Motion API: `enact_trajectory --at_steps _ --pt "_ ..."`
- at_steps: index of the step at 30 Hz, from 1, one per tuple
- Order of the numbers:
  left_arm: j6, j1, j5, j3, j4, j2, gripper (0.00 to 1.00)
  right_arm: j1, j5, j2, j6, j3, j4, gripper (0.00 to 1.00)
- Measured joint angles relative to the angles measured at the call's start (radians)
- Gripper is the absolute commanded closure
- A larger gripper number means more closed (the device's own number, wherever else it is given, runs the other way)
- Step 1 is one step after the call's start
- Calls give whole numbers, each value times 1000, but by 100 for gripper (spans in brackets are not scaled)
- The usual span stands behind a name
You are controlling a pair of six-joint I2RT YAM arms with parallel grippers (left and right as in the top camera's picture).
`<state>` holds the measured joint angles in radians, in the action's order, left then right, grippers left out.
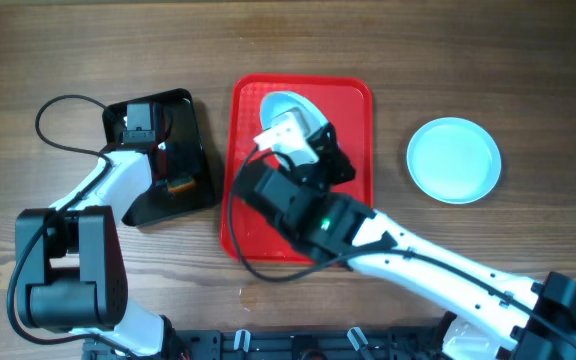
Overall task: Clean dirty plates on tray and stack at the side
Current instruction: 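Carry the plate right and stack it on the cleaned plates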
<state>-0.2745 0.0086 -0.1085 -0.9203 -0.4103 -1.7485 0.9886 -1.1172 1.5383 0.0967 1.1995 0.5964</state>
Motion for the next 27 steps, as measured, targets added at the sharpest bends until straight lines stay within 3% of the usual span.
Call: enact_trajectory --at_steps 6,11,19,23,27 --pt "0 0 -2 0 0 0 0 -204 262 -42 200 0 159 96" --pt "0 0 -3 0 0 0 0 -488 542 -130 274 0 208 96" --pt "0 0 -3 1 0 0 0 -1033 974 -119 304 -15 233 96" --pt "0 0 -3 1 0 0 0 -1199 1072 -52 303 -61 227 96" --pt "0 0 -3 1 0 0 0 -1269 1110 18 293 -122 226 96"
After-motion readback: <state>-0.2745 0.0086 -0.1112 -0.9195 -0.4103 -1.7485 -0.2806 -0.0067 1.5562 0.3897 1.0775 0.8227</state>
